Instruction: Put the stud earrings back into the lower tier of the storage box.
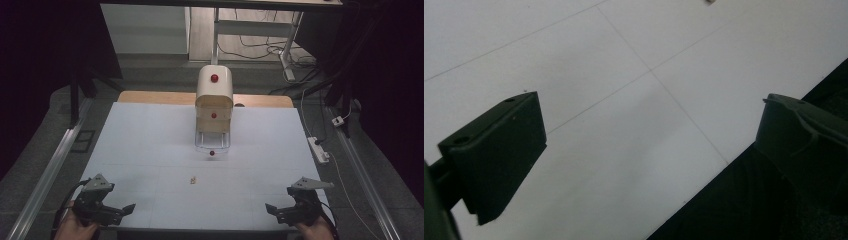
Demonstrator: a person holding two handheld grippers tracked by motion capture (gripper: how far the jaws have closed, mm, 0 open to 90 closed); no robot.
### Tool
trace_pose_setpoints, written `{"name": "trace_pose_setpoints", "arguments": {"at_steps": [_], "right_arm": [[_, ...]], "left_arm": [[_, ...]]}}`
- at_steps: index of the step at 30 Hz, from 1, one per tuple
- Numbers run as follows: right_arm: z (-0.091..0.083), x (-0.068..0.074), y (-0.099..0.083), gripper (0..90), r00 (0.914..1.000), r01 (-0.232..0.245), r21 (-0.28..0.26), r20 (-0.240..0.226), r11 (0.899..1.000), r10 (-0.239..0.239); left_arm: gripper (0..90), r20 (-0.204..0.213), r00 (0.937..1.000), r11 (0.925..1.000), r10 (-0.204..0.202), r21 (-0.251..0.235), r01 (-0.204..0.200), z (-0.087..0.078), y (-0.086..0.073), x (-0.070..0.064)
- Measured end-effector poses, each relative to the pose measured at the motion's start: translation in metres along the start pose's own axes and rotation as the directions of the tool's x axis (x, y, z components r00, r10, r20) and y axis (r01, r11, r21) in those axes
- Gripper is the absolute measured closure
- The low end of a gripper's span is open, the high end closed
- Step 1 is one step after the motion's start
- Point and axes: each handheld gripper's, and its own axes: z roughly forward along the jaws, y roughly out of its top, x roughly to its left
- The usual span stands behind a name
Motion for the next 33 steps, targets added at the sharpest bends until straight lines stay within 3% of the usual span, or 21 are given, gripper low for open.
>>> {"name": "trace_pose_setpoints", "arguments": {"at_steps": [4, 18, 24, 33], "right_arm": [[0.0, 0.0, 0.0, 0.0, 1.0, 0.004, 0.002, 0.001, 1.0, -0.004], [0.001, 0.001, 0.0, 0.0, 0.9999, 0.015, 0.013, 0.003, 1.0, -0.015], [0.001, 0.001, 0.0, 0.0, 0.9998, 0.017, 0.014, 0.002, 1.0, -0.017], [0.002, 0.002, 0.001, 0.0, 0.9998, 0.019, 0.02, 0.004, 1.0, -0.019]], "left_arm": [[0.6, 0.012, 0.9999, 1.0, -0.002, 0.007, 0.002, 0.003, 0.004, -0.002], [3.4, 0.071, 0.9965, 0.9982, 0.043, 0.038, -0.046, 0.021, 0.022, -0.011], [4.5, 0.085, 0.9957, 0.9985, 0.038, 0.035, -0.041, 0.027, 0.029, -0.01], [6.5, 0.094, 0.993, 0.9965, 0.071, 0.036, -0.075, 0.037, 0.04, -0.011]]}}
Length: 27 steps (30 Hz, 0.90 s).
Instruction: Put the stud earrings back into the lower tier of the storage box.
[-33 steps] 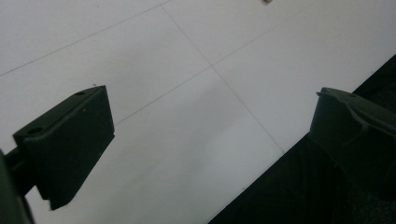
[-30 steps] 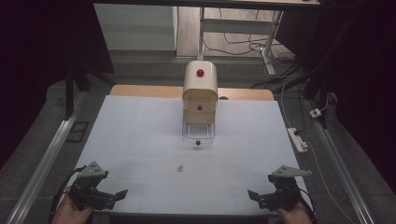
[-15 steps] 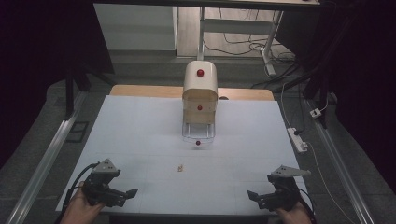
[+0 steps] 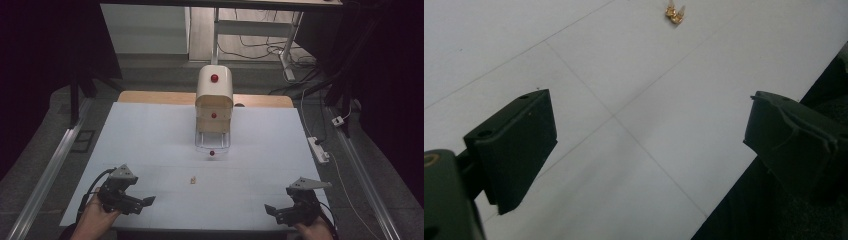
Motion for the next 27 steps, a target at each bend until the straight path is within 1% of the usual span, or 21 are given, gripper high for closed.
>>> {"name": "trace_pose_setpoints", "arguments": {"at_steps": [3, 6, 10, 11, 13, 16, 19, 21, 22, 25, 27], "right_arm": [[0.0, 0.0, 0.0, 0.0, 1.0, 0.001, 0.002, 0.001, 1.0, -0.001], [0.0, 0.0, 0.0, 0.0, 1.0, 0.002, 0.002, 0.001, 1.0, -0.002], [0.0, 0.0, 0.0, 0.0, 1.0, 0.002, 0.003, 0.002, 1.0, -0.002], [0.0, 0.0, 0.0, 0.0, 1.0, 0.003, 0.006, 0.003, 1.0, -0.003], [0.0, 0.0, 0.0, 0.0, 1.0, 0.005, 0.007, 0.006, 1.0, -0.005], [0.001, 0.0, 0.0, 0.0, 1.0, 0.006, 0.007, 0.004, 1.0, -0.006], [0.001, 0.0, 0.0, 0.0, 1.0, 0.007, 0.008, 0.004, 1.0, -0.007], [0.001, 0.0, 0.0, 0.0, 1.0, 0.007, 0.008, 0.004, 1.0, -0.007], [0.001, 0.0, 0.0, 0.0, 1.0, 0.007, 0.008, 0.004, 1.0, -0.007], [0.001, 0.001, 0.0, 0.0, 1.0, 0.009, 0.01, 0.004, 1.0, -0.009], [0.001, 0.0, 0.0, 0.0, 1.0, 0.009, 0.011, 0.003, 1.0, -0.009]], "left_arm": [[6.8, -0.004, 0.9999, 0.9998, 0.016, 0.008, -0.016, 0.004, 0.005, 0.0], [6.7, 0.007, 0.9995, 0.9993, 0.032, 0.019, -0.032, 0.01, 0.011, 0.001], [5.4, 0.022, 0.9989, 0.9991, 0.043, 0.007, -0.043, 0.017, 0.017, 0.001], [3.9, 0.024, 0.9985, 0.9987, 0.05, 0.008, -0.05, 0.019, 0.018, 0.002], [3.0, 0.02, 0.9979, 0.9981, 0.061, 0.004, -0.061, 0.024, 0.021, 0.002], [2.1, 0.035, 0.9966, 0.9972, 0.075, 0.003, -0.075, 0.031, 0.027, 0.004], [1.9, 0.058, 0.9953, 0.997, 0.078, -0.001, -0.078, 0.037, 0.032, 0.007], [1.9, 0.082, 0.9932, 0.9966, 0.082, -0.013, -0.082, 0.043, 0.038, 0.011], [1.9, 0.082, 0.9932, 0.9966, 0.082, -0.013, -0.082, 0.043, 0.038, 0.011], [0.3, 0.088, 0.9903, 0.994, 0.108, -0.027, -0.106, 0.049, 0.044, 0.013], [0.1, 0.09, 0.9871, 0.9911, 0.132, -0.026, -0.13, 0.053, 0.047, 0.013]]}}
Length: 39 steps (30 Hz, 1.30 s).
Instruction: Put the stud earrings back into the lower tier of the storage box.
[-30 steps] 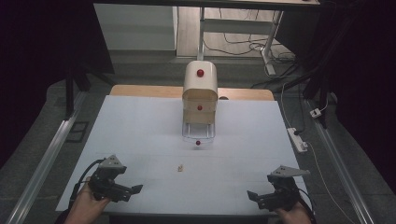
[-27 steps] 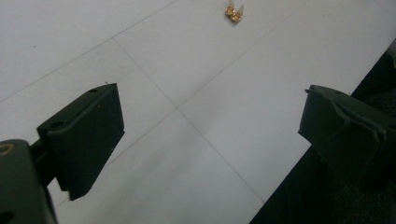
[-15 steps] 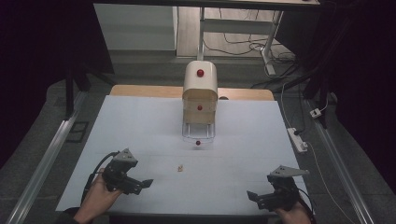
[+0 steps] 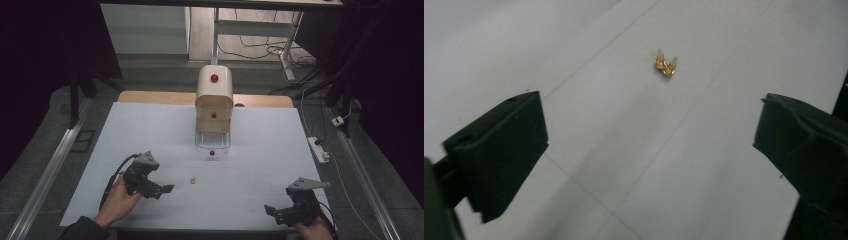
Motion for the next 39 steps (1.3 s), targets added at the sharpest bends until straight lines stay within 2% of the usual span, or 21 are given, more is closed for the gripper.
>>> {"name": "trace_pose_setpoints", "arguments": {"at_steps": [7, 10, 13, 15, 18, 23, 24, 25, 26, 28, 29, 31, 33, 34, 35, 36, 39], "right_arm": [[0.001, 0.001, 0.0, 0.0, 0.9999, 0.014, 0.008, 0.002, 1.0, -0.014], [0.001, 0.002, 0.0, 0.0, 0.9999, 0.017, 0.013, 0.002, 1.0, -0.017], [0.001, 0.002, 0.0, 0.0, 0.9998, 0.018, 0.014, 0.0, 1.0, -0.018], [0.001, 0.002, 0.0, 0.0, 0.9998, 0.019, 0.016, 0.001, 1.0, -0.019], [0.001, 0.002, 0.0, 0.0, 0.9998, 0.022, 0.02, 0.002, 1.0, -0.022], [0.002, 0.003, 0.0, 0.0, 0.9996, 0.029, 0.026, 0.004, 0.999, -0.029], [0.002, 0.003, 0.0, 0.0, 0.9996, 0.029, 0.024, 0.002, 0.999, -0.029], [0.002, 0.003, 0.0, 0.0, 0.9995, 0.031, 0.026, 0.003, 0.999, -0.031], [0.002, 0.003, 0.0, 0.0, 0.9995, 0.031, 0.026, 0.003, 0.999, -0.031], [0.002, 0.003, 0.0, 0.0, 0.9995, 0.03, 0.025, 0.002, 0.999, -0.03], [0.002, 0.003, 0.0, 0.0, 0.9995, 0.031, 0.026, 0.002, 0.999, -0.031], [0.002, 0.003, 0.0, 0.0, 0.9995, 0.032, 0.026, 0.002, 0.999, -0.032], [0.002, 0.003, 0.0, 0.0, 0.9995, 0.033, 0.028, 0.003, 0.999, -0.033], [0.002, 0.003, 0.0, 0.0, 0.9995, 0.033, 0.028, 0.003, 0.999, -0.033], [0.002, 0.003, 0.0, 0.0, 0.9994, 0.035, 0.03, 0.003, 0.999, -0.035], [0.002, 0.003, 0.0, 0.0, 0.9994, 0.035, 0.03, 0.003, 0.999, -0.035], [0.002, 0.003, 0.0, 0.0, 0.9993, 0.038, 0.031, 0.003, 0.999, -0.038]], "left_arm": [[0.0, 0.002, 0.999, 0.9989, 0.044, 0.014, -0.044, 0.017, 0.014, 0.004], [0.0, -0.003, 0.9988, 0.9987, 0.049, 0.016, -0.049, 0.025, 0.02, 0.007], [0.0, 0.023, 0.9992, 0.9992, 0.032, 0.024, -0.032, 0.035, 0.025, 0.012], [0.0, 0.023, 0.9995, 0.9991, 0.023, 0.034, -0.024, 0.041, 0.027, 0.014], [0.2, -0.001, 0.9992, 0.9978, 0.04, 0.052, -0.04, 0.047, 0.031, 0.015], [1.6, 0.009, 0.9982, 0.9962, 0.059, 0.064, -0.059, 0.057, 0.04, 0.018], [2.3, 0.001, 0.9981, 0.9957, 0.062, 0.068, -0.062, 0.059, 0.041, 0.018], [6.7, -0.018, 0.9974, 0.9948, 0.07, 0.075, -0.068, 0.062, 0.043, 0.018], [6.7, -0.022, 0.9971, 0.9943, 0.074, 0.078, -0.072, 0.064, 0.044, 0.018], [14.2, -0.027, 0.9959, 0.9928, 0.086, 0.086, -0.084, 0.069, 0.046, 0.017], [24.3, -0.02, 0.9959, 0.9922, 0.088, 0.091, -0.086, 0.071, 0.047, 0.017], [33.6, 0.003, 0.9941, 0.9892, 0.108, 0.099, -0.108, 0.075, 0.048, 0.013], [39.7, 0.009, 0.9929, 0.9877, 0.118, 0.102, -0.119, 0.076, 0.049, 0.011], [39.7, 0.013, 0.9917, 0.9862, 0.128, 0.104, -0.128, 0.077, 0.05, 0.01], [47.6, 0.016, 0.991, 0.9844, 0.133, 0.114, -0.134, 0.079, 0.05, 0.007], [47.6, 0.019, 0.9903, 0.9835, 0.138, 0.116, -0.139, 0.08, 0.051, 0.006], [57.8, 0.026, 0.9871, 0.978, 0.158, 0.134, -0.16, 0.084, 0.052, 0.003]]}}
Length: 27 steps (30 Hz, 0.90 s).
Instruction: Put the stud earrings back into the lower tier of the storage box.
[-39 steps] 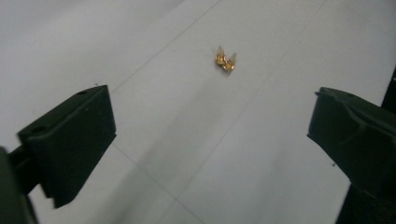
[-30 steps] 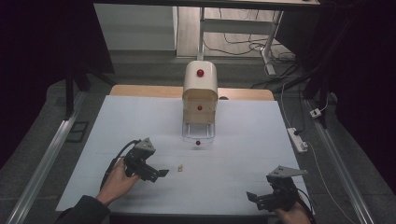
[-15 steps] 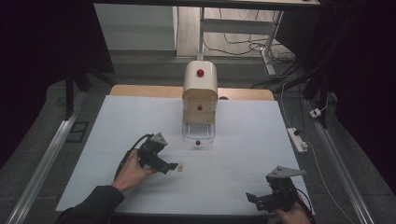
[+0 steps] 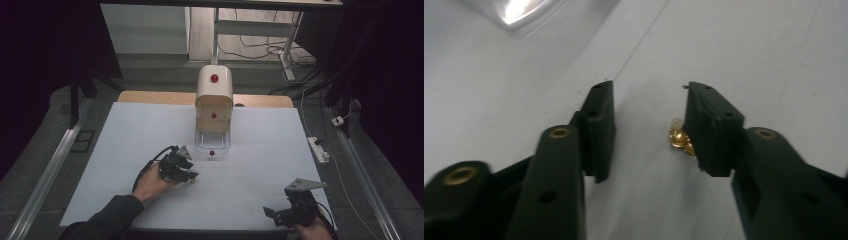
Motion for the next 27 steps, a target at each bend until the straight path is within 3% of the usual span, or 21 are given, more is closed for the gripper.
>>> {"name": "trace_pose_setpoints", "arguments": {"at_steps": [9, 16, 21, 27], "right_arm": [[0.0, 0.0, 0.0, 0.0, 1.0, 0.004, 0.001, 0.003, 1.0, -0.004], [0.0, 0.0, 0.0, 0.0, 1.0, 0.005, 0.001, 0.002, 1.0, -0.005], [0.0, 0.001, 0.0, 0.0, 1.0, 0.003, 0.002, 0.0, 1.0, -0.003], [0.0, 0.001, 0.0, 0.0, 1.0, 0.005, 0.001, 0.001, 1.0, -0.005]], "left_arm": [[74.6, 0.03, 0.999, 0.999, 0.033, 0.029, -0.034, 0.005, 0.002, -0.006], [78.0, 0.019, 0.9972, 0.9955, 0.073, 0.059, -0.074, 0.009, 0.002, -0.011], [82.1, 0.014, 0.9977, 0.9955, 0.066, 0.067, -0.067, 0.009, 0.002, -0.011], [84.8, 0.026, 0.9995, 0.9985, 0.02, 0.051, -0.021, 0.006, 0.002, -0.006]]}}
